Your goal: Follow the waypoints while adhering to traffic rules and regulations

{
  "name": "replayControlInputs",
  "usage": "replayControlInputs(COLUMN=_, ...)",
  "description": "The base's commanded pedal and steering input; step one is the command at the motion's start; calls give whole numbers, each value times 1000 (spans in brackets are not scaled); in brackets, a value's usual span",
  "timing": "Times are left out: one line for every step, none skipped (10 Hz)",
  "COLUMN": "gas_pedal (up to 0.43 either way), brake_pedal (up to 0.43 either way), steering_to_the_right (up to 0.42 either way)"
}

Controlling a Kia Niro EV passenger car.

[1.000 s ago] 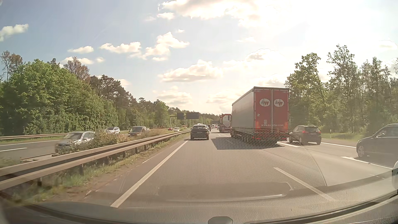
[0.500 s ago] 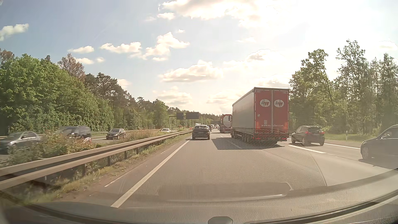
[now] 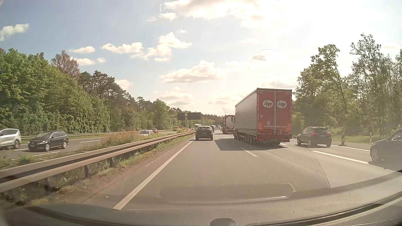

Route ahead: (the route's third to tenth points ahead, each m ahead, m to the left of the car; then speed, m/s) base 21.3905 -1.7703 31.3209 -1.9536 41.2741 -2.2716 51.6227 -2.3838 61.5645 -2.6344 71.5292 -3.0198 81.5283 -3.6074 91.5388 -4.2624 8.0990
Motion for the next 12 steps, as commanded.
replayControlInputs(gas_pedal=110, brake_pedal=0, steering_to_the_right=-3)
replayControlInputs(gas_pedal=110, brake_pedal=0, steering_to_the_right=-3)
replayControlInputs(gas_pedal=110, brake_pedal=0, steering_to_the_right=-3)
replayControlInputs(gas_pedal=110, brake_pedal=0, steering_to_the_right=-3)
replayControlInputs(gas_pedal=110, brake_pedal=0, steering_to_the_right=-3)
replayControlInputs(gas_pedal=110, brake_pedal=0, steering_to_the_right=-3)
replayControlInputs(gas_pedal=110, brake_pedal=0, steering_to_the_right=-3)
replayControlInputs(gas_pedal=110, brake_pedal=0, steering_to_the_right=-3)
replayControlInputs(gas_pedal=110, brake_pedal=0, steering_to_the_right=-3)
replayControlInputs(gas_pedal=110, brake_pedal=0, steering_to_the_right=-3)
replayControlInputs(gas_pedal=110, brake_pedal=0, steering_to_the_right=-2)
replayControlInputs(gas_pedal=110, brake_pedal=0, steering_to_the_right=-1)
